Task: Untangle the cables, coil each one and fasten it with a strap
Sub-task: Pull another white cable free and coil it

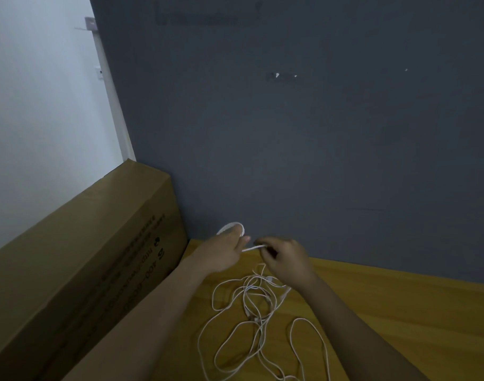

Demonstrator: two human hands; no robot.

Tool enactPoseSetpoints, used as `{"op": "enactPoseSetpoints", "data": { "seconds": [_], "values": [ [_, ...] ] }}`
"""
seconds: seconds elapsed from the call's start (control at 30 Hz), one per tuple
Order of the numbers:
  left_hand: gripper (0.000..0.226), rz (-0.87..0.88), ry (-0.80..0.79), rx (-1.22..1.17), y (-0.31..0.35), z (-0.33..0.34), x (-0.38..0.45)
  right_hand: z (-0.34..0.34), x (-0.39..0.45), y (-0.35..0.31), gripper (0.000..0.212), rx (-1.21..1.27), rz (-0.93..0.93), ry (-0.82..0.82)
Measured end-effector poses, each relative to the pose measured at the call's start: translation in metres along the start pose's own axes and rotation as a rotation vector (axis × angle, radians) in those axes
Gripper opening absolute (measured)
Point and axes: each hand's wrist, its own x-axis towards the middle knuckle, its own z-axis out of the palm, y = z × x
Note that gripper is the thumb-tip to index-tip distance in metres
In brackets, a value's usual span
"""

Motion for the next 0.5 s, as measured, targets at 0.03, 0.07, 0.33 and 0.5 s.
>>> {"op": "enactPoseSetpoints", "data": {
  "seconds": [0.03,0.07,0.33,0.5],
  "values": [
    [0.030,0.015,-0.011,-0.024,0.001,-0.001,-0.002,-0.004,0.002,0.004,0.019,0.029,0.038,0.014],
    [0.033,0.037,-0.018,-0.062,0.002,-0.003,-0.004,-0.007,0.005,0.009,0.017,0.079,0.089,0.011],
    [0.038,0.158,-0.245,-0.792,0.019,-0.034,-0.017,-0.018,0.018,0.028,0.017,0.546,0.301,-0.001],
    [0.036,0.287,-0.234,-1.307,0.030,-0.048,-0.012,0.003,0.011,0.016,0.030,0.532,0.362,-0.154]
  ]
}}
